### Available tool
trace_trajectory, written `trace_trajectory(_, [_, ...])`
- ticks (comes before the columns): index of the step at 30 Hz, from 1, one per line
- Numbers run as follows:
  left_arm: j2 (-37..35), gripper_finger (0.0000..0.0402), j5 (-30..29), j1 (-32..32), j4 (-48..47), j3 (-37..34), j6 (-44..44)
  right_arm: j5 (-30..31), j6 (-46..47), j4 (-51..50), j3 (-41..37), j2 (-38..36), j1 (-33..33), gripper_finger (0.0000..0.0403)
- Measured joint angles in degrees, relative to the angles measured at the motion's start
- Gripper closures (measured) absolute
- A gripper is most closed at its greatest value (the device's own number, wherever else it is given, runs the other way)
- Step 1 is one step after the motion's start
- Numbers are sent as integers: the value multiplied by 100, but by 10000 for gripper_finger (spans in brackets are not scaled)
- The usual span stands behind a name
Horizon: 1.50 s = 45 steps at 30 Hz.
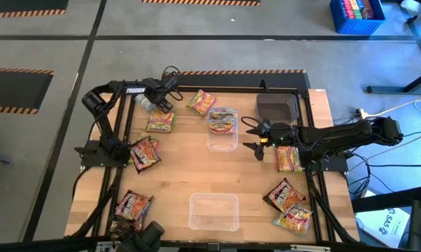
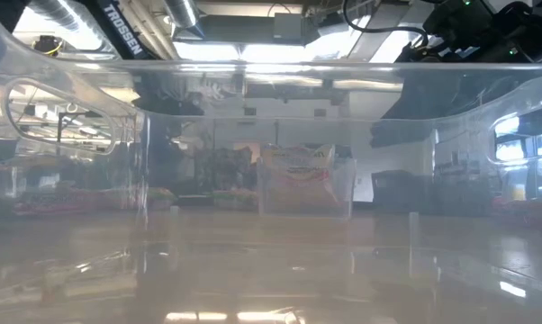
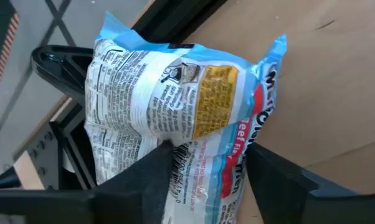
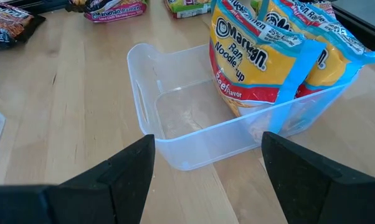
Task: Sort Maruchan noodles
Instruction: Put the top blue noodles into the top transparent bin
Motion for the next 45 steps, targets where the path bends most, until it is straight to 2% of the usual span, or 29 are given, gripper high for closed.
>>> trace_trajectory(7, [11,269,-200,-172,27,-11,148,2,0,0,0,0,0,127])
trace_trajectory(28, [8,394,-298,-352,31,-11,364,4,-2,-2,0,0,-4,127])
trace_trajectory(35, [-101,400,-262,-496,-5,-27,456,-7,-11,-5,0,0,-3,127])
trace_trajectory(45, [-1249,401,337,-972,-331,-33,518,-11,-9,-5,0,0,-2,127])
